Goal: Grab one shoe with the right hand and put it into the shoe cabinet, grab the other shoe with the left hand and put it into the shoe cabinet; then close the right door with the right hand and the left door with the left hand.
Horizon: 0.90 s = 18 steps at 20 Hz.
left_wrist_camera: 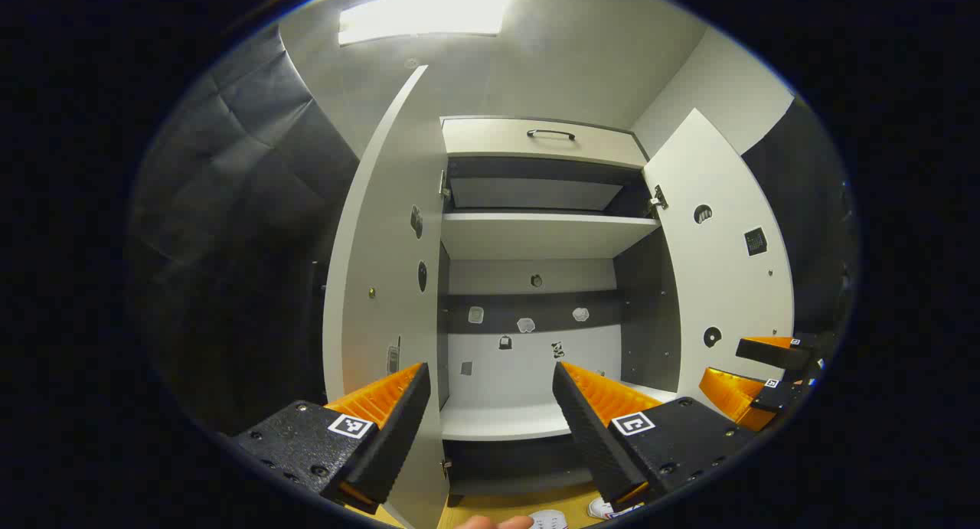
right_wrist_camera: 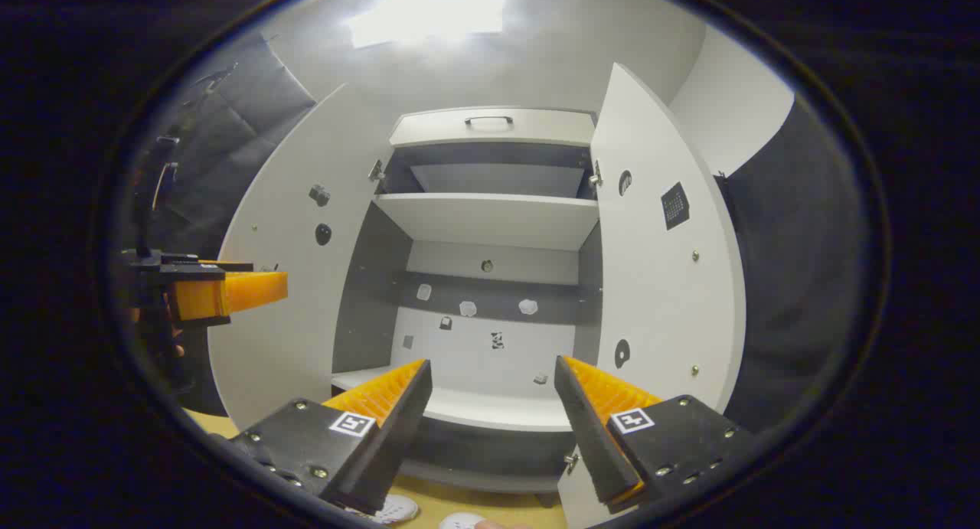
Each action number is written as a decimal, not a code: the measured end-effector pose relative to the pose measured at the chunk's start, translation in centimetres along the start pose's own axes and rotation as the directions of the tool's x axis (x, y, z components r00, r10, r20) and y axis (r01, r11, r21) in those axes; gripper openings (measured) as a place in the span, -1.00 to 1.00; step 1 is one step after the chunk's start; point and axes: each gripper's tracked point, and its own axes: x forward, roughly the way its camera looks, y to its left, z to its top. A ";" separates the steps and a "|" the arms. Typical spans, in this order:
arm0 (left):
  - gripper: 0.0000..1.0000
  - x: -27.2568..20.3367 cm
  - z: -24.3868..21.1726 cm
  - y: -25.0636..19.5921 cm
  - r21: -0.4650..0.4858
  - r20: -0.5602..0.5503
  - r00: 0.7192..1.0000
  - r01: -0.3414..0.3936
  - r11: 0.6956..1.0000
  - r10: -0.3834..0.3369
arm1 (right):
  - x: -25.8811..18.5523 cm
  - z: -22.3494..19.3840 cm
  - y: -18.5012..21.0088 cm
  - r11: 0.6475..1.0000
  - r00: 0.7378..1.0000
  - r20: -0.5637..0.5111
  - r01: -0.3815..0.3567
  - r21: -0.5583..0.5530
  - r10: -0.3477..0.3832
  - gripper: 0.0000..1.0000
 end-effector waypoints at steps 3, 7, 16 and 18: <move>0.94 -0.1 -0.2 -0.1 0.002 0.005 1.000 0.002 1.000 -0.002 | 0.1 0.9 -0.7 1.000 0.999 0.029 0.023 0.004 -0.023 0.92; 0.94 0.0 -0.7 0.1 0.011 0.000 1.000 -0.007 1.000 0.007 | 0.1 1.2 -1.5 0.999 0.998 0.041 0.048 0.001 -0.048 0.87; 0.94 -0.8 -2.1 0.3 0.023 -0.006 1.000 -0.018 1.000 0.018 | -0.5 -9.5 0.0 1.000 0.983 -0.185 0.016 -0.003 -0.016 0.92; 0.94 -1.2 -2.6 0.3 0.021 -0.013 1.000 -0.013 1.000 0.013 | -1.8 -15.6 0.9 1.000 0.949 -0.314 -0.007 0.004 0.008 0.90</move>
